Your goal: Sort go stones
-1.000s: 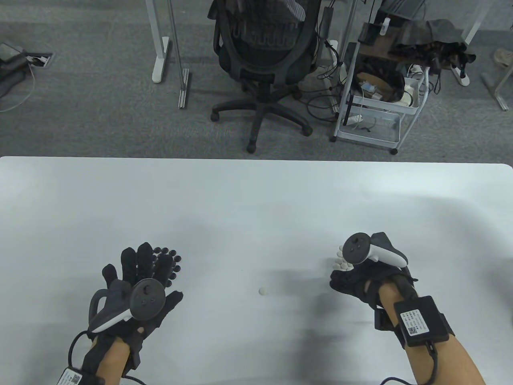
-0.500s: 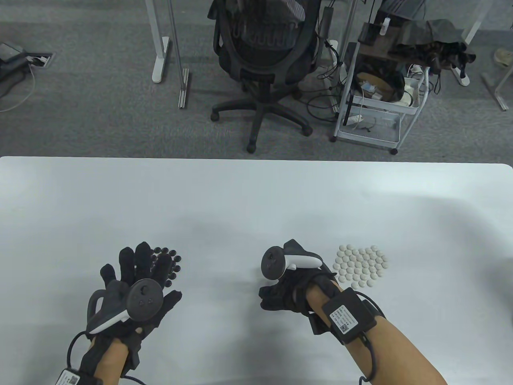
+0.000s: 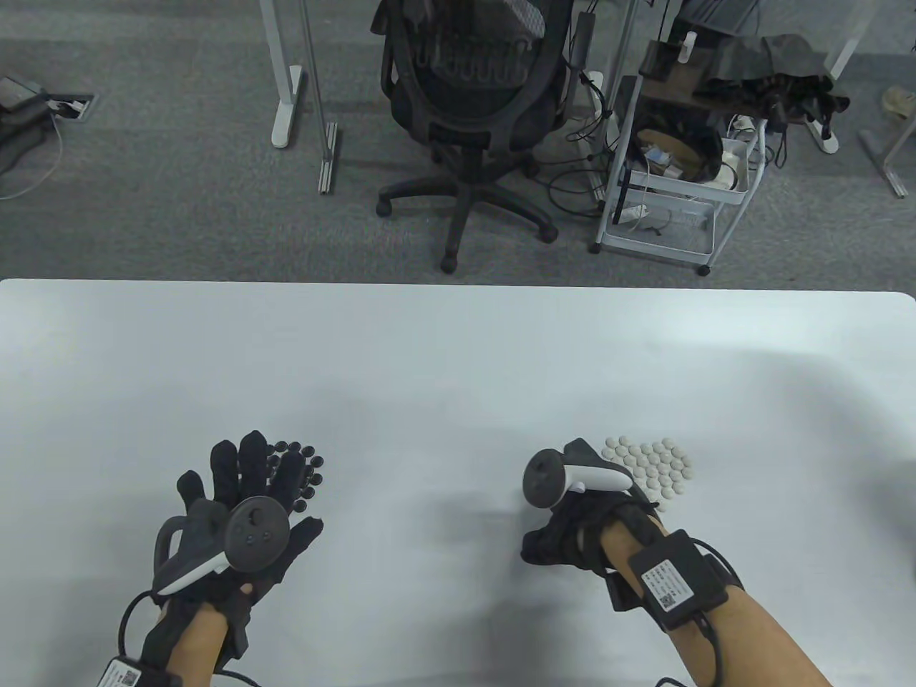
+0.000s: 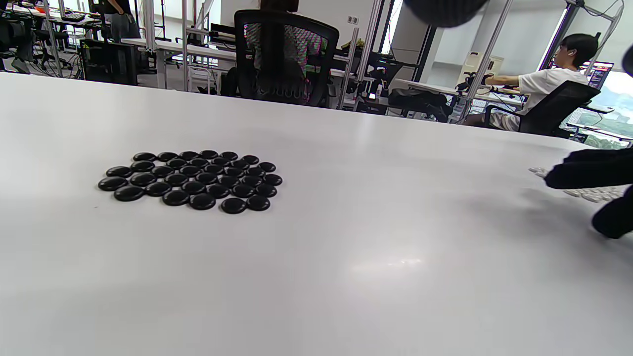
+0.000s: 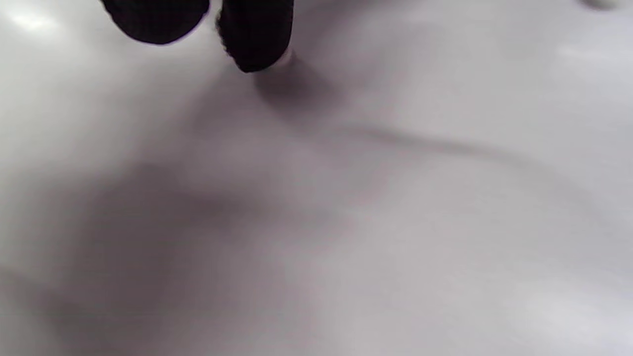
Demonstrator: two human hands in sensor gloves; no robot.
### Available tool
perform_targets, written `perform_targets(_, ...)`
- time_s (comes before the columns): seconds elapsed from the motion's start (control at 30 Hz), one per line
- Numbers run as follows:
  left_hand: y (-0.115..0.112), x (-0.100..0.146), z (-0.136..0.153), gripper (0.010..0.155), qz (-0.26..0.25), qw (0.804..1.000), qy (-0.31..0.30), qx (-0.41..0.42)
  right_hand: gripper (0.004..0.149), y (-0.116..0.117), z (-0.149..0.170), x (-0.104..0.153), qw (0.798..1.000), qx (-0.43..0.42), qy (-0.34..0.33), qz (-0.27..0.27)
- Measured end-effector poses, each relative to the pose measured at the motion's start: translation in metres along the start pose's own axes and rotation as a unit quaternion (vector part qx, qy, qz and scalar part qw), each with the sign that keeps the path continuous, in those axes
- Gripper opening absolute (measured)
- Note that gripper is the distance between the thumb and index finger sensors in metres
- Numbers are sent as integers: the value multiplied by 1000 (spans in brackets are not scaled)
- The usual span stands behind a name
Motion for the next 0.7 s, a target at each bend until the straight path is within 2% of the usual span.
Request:
perform_targets(0.1,0,0,0,76,-1,1000,-1,-1,57,4,36,11,999,-29,37,11)
perform_targets(0.27,-1,0,-1,76,0,1000,-1,-2,56,6,71,20,995,-58,76,27)
perform_targets(0.7,0,0,-3,76,1,1000,0,-3,59,0,95,20,990,-88,105,46)
Point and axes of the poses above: the tracker on the back of each hand, its own z axis roughly to the little-finger side, its own x axis roughly from the fingertips to the wrist, y = z × x, the point moved 3 cm from there along -x, roughly from the wrist to the fingertips, and after that the axes turned 1 degree about z, right-handed, at the moved point
